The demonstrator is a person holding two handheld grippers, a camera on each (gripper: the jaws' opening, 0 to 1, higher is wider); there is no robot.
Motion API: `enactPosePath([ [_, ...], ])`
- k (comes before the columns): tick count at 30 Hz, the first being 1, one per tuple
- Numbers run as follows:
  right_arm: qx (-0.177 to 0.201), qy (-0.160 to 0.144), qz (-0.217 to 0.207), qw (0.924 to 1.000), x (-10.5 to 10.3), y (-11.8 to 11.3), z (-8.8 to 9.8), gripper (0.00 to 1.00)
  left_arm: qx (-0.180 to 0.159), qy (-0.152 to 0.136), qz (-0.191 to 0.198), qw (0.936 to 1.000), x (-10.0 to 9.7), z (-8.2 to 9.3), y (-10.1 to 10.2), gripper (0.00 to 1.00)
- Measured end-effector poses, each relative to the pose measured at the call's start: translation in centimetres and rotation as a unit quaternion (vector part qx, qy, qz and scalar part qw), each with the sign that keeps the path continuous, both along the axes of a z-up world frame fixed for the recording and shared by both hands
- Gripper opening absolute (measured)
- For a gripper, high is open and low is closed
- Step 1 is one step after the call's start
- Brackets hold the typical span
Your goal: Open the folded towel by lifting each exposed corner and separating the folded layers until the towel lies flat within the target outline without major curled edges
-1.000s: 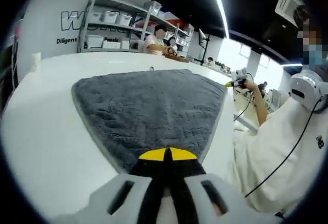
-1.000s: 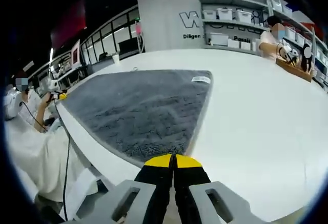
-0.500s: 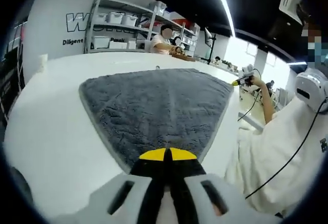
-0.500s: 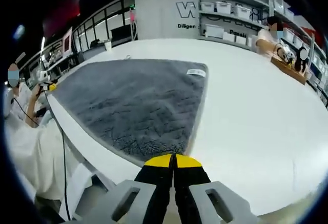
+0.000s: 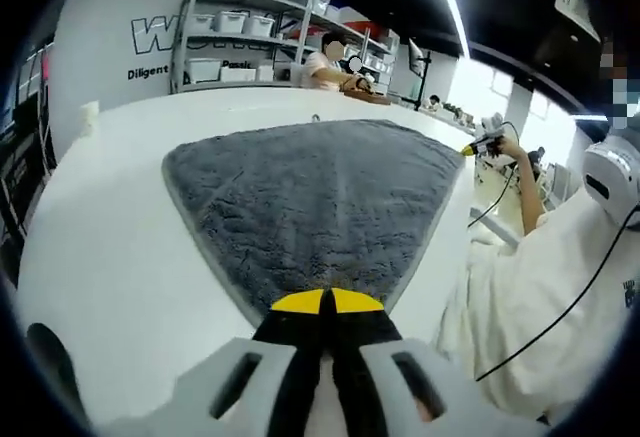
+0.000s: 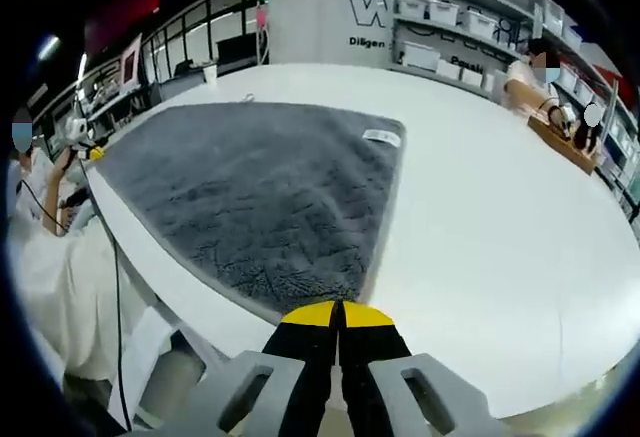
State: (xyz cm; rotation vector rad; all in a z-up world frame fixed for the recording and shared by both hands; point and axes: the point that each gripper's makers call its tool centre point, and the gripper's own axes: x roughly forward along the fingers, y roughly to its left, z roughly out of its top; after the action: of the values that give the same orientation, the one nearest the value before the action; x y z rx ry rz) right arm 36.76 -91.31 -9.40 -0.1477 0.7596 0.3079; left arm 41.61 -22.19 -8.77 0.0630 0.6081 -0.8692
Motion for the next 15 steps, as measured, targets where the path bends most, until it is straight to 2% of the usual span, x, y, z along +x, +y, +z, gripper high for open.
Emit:
enactPosePath([
  [15, -0.004, -0.001, 0.002, 1.0, 0.0, 0.3, 0.09, 0.0, 0.004, -0.005, 0.0, 1.0, 0.02, 0.11, -0.05, 0.0],
])
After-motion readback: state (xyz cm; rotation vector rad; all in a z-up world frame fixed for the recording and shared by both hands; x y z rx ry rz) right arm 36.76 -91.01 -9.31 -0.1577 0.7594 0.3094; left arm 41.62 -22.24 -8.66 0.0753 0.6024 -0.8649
